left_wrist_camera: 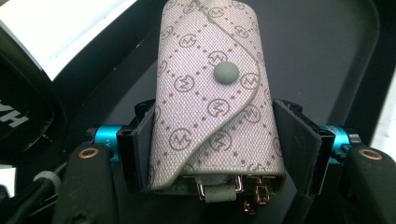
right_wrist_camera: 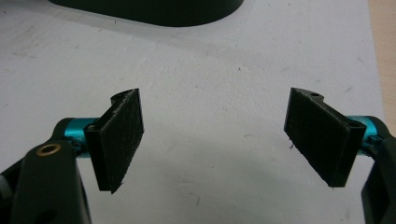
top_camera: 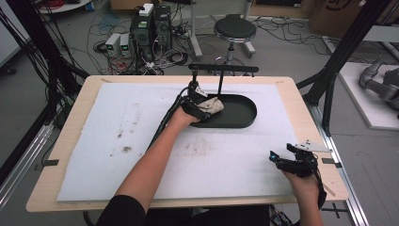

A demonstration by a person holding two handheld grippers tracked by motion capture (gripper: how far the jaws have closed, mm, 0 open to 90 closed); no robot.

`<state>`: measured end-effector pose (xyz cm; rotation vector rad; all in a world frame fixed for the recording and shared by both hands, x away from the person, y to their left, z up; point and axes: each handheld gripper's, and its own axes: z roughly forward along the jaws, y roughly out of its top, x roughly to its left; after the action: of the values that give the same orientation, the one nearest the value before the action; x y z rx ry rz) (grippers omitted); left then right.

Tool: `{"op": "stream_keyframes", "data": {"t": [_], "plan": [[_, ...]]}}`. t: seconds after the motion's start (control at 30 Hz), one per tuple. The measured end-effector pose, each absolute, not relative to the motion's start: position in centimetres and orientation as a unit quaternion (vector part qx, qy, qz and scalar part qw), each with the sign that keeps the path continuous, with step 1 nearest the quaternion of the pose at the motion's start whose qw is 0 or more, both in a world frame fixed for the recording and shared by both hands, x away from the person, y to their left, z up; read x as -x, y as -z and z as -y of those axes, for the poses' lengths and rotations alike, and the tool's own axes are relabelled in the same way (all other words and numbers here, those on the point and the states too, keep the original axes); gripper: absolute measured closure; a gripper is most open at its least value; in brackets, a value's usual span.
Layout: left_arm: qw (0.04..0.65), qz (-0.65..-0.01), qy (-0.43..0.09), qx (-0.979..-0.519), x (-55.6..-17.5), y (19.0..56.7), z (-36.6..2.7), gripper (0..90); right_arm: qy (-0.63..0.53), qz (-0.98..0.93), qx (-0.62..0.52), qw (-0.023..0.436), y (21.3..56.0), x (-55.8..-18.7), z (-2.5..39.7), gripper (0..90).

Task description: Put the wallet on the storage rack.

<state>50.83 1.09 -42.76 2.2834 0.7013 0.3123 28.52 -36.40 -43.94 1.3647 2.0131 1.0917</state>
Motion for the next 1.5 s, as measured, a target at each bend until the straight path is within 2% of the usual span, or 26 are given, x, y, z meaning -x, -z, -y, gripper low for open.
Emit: {"op": "stream_keyframes", "data": {"t": [0.2, 0.57, 0.97, 1.5], "plan": [[0.344, -0.283, -0.113, -0.888, -51.0, 43.4, -1.0, 32.8, -0.397, -0.736, -0.495, 0.237, 44.0, -28.6, 36.4, 20.3], [0.356, -0.284, -0.116, -0.883, -50.8, 42.4, -1.6, 25.8, -0.396, -0.735, -0.497, 0.237, 44.0, -28.5, 36.4, 20.3], [0.397, -0.276, -0.125, -0.866, -49.6, 39.8, -2.6, 23.9, -0.397, -0.736, -0.495, 0.236, 43.9, -28.7, 36.1, 20.3], [0.444, -0.273, -0.144, -0.841, -43.9, 37.4, -9.1, 23.5, -0.399, -0.746, -0.481, 0.229, 43.9, -29.6, 34.9, 20.3]]}}
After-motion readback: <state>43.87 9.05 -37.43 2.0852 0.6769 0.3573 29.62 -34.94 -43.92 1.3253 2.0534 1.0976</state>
